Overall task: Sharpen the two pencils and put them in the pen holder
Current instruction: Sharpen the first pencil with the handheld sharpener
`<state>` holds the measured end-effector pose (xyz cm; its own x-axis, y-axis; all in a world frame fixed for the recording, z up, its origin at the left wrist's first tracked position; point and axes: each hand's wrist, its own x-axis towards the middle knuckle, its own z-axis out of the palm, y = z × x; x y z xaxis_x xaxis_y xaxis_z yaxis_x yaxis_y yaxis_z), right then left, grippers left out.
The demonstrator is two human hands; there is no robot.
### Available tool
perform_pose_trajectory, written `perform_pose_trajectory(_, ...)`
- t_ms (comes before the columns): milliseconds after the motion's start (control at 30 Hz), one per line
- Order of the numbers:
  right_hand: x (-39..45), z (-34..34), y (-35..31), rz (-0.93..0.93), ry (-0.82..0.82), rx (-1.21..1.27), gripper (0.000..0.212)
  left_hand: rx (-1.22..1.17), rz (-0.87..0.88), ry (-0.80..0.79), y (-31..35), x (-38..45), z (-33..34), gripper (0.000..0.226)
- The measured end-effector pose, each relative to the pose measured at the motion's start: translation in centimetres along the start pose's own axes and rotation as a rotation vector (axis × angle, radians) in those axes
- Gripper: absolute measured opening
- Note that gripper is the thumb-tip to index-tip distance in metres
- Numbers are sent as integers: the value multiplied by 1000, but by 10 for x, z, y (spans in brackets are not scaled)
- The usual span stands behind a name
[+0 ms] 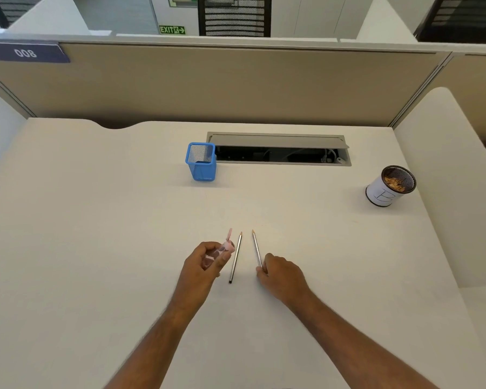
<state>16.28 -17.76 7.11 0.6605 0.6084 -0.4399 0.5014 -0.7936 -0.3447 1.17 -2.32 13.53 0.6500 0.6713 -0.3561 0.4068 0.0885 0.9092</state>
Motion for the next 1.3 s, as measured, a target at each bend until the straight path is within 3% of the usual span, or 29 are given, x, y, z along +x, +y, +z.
perform_pose_trajectory(400, -29, -27, 40, -75, -14, 467, 11, 64, 64, -64, -2, -1, -7, 26)
perform_pose_trajectory(700, -47, -52, 47, -76, 79, 819, 14, 52, 84, -62, 1, -1, -11, 28)
perform_pose_trajectory(1300, -72, -85, 30, -173, 138, 773, 16, 70, 76, -255, 19, -14, -23, 24)
